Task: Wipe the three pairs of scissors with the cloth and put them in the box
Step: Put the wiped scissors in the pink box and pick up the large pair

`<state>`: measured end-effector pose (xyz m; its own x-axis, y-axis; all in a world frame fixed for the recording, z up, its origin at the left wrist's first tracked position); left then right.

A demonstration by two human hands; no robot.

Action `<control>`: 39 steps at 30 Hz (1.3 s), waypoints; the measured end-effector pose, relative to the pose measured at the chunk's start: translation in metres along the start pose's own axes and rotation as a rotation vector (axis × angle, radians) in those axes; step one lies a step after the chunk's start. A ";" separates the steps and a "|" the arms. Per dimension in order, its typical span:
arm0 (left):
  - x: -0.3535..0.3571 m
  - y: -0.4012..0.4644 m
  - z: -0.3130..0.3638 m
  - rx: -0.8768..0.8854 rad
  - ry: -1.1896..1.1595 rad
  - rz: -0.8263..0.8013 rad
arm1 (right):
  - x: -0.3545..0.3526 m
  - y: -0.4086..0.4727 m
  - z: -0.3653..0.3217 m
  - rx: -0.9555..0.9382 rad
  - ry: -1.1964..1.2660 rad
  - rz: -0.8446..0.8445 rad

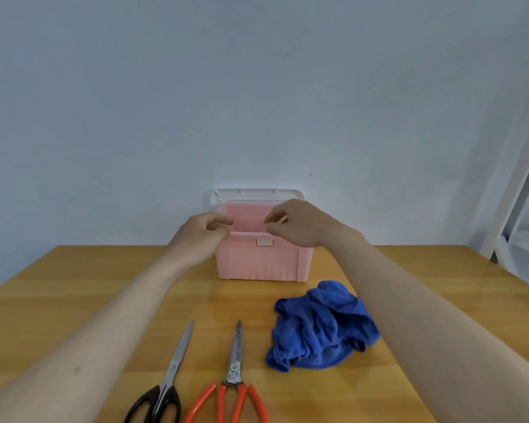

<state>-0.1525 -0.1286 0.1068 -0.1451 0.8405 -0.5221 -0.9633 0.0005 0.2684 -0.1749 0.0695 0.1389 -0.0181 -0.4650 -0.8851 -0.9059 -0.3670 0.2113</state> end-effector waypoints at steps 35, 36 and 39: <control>0.099 -0.119 -0.042 0.019 -0.066 -0.109 | 0.134 -0.131 0.039 0.306 0.614 0.106; 0.101 -0.120 -0.038 0.052 -0.095 -0.091 | 0.134 -0.131 0.037 0.374 0.772 0.096; 0.105 -0.125 -0.029 0.137 -0.166 -0.059 | 0.138 -0.135 0.031 0.490 1.173 0.011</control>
<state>-0.0540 -0.0565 -0.0048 -0.0396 0.9144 -0.4028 -0.9277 0.1161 0.3549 -0.0684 0.0795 -0.0243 0.1297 -0.9894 0.0657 -0.9736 -0.1397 -0.1806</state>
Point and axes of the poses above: each hand's wrist, its own y-axis towards the middle knuckle, its own x-axis out of the palm, z = x × y, the point moved 4 cm from there along y, towards the middle knuckle, and after that the axes turned 1 degree about z, right-handed, at the moved point
